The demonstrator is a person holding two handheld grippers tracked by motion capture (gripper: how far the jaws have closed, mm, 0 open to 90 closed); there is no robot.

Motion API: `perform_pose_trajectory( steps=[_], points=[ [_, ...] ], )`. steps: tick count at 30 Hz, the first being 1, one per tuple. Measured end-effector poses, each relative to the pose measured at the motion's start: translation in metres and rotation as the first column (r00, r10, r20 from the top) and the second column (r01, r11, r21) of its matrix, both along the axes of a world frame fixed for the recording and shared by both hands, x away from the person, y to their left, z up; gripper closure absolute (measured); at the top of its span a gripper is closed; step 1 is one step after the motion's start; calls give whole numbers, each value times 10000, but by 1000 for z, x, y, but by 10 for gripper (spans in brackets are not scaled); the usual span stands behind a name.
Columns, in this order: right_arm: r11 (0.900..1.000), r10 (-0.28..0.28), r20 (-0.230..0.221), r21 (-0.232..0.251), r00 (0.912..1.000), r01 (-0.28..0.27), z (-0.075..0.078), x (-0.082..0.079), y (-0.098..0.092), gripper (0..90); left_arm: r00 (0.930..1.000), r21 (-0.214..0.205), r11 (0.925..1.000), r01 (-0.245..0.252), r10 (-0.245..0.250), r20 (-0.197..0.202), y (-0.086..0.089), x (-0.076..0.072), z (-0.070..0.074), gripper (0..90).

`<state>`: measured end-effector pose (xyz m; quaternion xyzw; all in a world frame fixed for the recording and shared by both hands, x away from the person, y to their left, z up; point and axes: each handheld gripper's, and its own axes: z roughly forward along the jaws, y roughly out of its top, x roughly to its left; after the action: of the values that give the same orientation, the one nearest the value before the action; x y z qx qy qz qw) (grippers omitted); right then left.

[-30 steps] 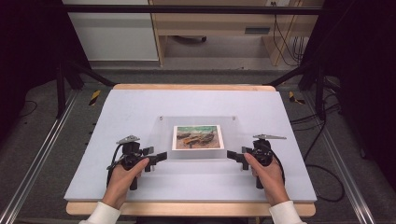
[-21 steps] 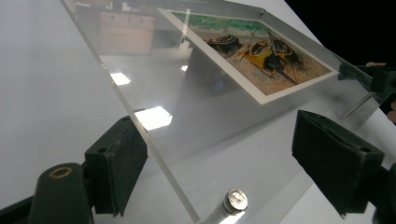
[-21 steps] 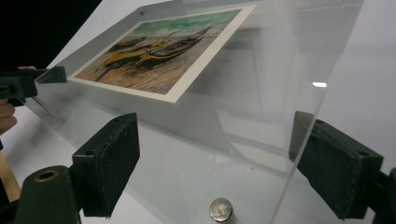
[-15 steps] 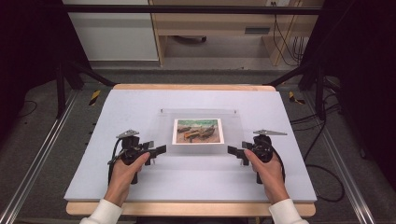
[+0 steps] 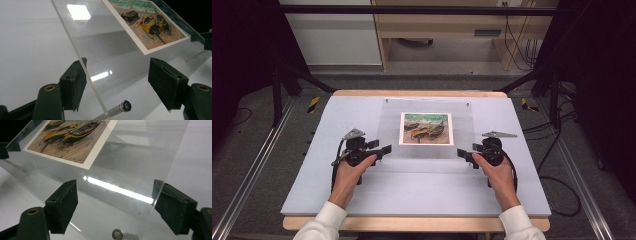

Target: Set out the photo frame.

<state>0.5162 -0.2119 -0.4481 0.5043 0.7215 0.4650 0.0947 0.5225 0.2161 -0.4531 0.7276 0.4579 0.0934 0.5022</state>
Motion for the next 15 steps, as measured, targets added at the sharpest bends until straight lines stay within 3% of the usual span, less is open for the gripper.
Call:
perform_pose_trajectory(
  steps=[2, 15],
  points=[
    [9997, -22, 90, -248, 10000, 24, 2, -5, 3, 235, 9999, -221, 9997, -93, 94, 46, 3, -4, -3, 331],
    [9974, -78, 568, -707, 9984, 119, 2, -24, 5, 281, 9989, 133, 9998, -165, 159, 440, 4, -21, -1, 386]
  ],
)
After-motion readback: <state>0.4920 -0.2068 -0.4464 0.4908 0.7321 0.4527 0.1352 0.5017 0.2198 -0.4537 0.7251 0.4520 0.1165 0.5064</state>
